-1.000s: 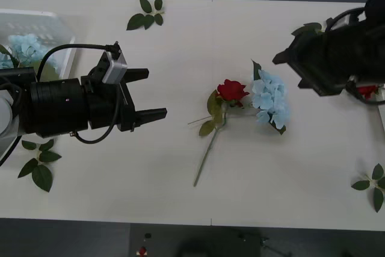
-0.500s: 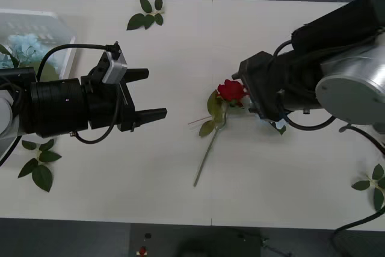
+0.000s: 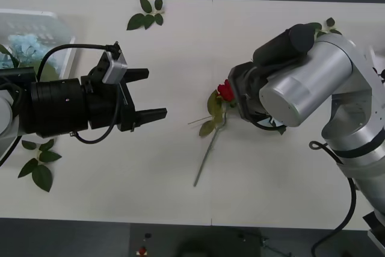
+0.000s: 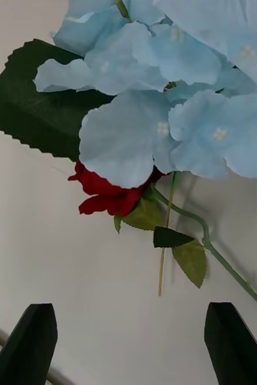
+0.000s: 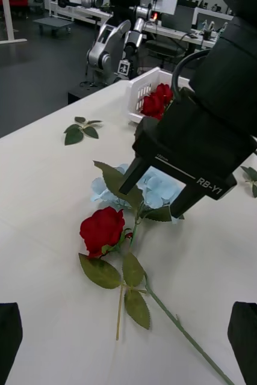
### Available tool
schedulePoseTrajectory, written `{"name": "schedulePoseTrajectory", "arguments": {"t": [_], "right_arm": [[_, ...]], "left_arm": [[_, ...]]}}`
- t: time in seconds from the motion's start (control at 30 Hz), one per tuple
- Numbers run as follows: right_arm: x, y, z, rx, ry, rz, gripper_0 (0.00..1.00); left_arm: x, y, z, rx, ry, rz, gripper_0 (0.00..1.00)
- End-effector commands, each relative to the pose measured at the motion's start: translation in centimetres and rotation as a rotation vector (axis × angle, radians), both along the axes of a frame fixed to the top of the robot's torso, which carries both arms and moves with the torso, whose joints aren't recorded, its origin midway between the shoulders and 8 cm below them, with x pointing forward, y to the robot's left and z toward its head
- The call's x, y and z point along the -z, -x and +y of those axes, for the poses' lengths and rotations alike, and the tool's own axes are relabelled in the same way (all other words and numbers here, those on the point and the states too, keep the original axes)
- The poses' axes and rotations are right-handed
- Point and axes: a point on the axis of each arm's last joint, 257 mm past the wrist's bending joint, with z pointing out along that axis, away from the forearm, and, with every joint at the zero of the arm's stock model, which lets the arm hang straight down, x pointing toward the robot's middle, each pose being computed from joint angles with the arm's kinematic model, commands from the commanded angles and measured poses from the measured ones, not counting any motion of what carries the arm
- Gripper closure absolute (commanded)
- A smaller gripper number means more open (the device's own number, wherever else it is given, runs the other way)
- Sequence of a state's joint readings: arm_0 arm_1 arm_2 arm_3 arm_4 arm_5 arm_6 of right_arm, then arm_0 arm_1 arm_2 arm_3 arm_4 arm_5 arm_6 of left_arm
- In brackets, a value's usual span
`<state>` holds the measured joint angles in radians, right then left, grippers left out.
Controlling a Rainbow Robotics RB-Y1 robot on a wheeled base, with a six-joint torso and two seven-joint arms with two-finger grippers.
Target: Put the red flowers into the right box and the blue flowers into the left box
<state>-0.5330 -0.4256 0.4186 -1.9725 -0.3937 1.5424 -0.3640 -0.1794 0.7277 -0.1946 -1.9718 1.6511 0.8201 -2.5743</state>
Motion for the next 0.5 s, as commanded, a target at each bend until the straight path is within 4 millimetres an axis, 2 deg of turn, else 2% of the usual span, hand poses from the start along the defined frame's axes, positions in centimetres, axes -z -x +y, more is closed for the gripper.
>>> {"name": "schedulePoseTrajectory", "arguments": {"t": [0.03,0.2,0.5], "right_arm": [[-1.3,-1.4,0.9,0.001,-0.011,-0.059,0.28],[-0.5,-2.6,1.4,0.004,-0.006,-0.089,0.28],[1.3,-3.7,0.6,0.042,0.010,-0.073,0.28]], "left_arm": [[-1.7,0.4,-0.6,0.024,0.004,-0.074,0.00],[-1.7,0.4,-0.6,0.024,0.004,-0.074,0.00],[-1.7,0.4,-0.6,0.024,0.004,-0.074,0.00]]}}
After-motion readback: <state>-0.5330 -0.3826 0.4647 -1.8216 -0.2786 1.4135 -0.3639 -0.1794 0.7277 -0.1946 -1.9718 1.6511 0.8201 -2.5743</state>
